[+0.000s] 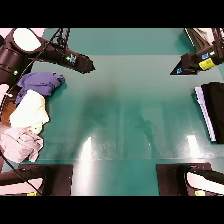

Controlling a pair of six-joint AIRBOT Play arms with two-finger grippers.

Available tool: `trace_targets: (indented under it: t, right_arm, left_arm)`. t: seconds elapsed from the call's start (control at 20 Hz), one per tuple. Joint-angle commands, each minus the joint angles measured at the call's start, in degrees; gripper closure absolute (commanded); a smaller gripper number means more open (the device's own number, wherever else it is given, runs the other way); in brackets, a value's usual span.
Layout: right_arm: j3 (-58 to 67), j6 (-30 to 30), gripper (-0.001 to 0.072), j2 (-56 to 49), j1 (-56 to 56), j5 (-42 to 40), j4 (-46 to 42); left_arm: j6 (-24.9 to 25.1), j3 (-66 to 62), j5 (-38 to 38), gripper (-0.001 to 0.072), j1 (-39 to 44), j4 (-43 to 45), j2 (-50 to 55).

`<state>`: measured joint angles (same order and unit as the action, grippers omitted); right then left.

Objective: Fold the shirts.

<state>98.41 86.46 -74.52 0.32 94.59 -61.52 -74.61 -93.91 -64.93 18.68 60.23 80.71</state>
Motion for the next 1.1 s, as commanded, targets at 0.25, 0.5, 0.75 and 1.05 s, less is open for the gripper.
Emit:
trace_targets:
  t: [0.25, 0.5, 0.75, 1.05]
  right_arm:
    - [0.04, 0.02, 0.0692, 0.0, 0.04, 0.11, 0.04]
    - [0.04, 0.02, 0.0692, 0.0, 0.04, 0.11, 0.04]
    - [0.04, 0.02, 0.0692, 0.0, 0.04, 0.11, 0.02]
    - [0.04, 0.02, 0.0692, -0.02, 0.07, 0.11, 0.09]
  left_arm:
    - [0.0, 0.0, 0.0, 0.0685, 0.04, 0.0, 0.0]
    - [0.02, 0.0, 0.0, 0.0685, 0.04, 0.0, 0.0]
    - [0.55, 0.0, 1.57, 0.0677, 0.02, -1.07, 0.0]
    - [-17.53, 0.04, 3.41, 0.0047, -2.27, 42.21, 1.03]
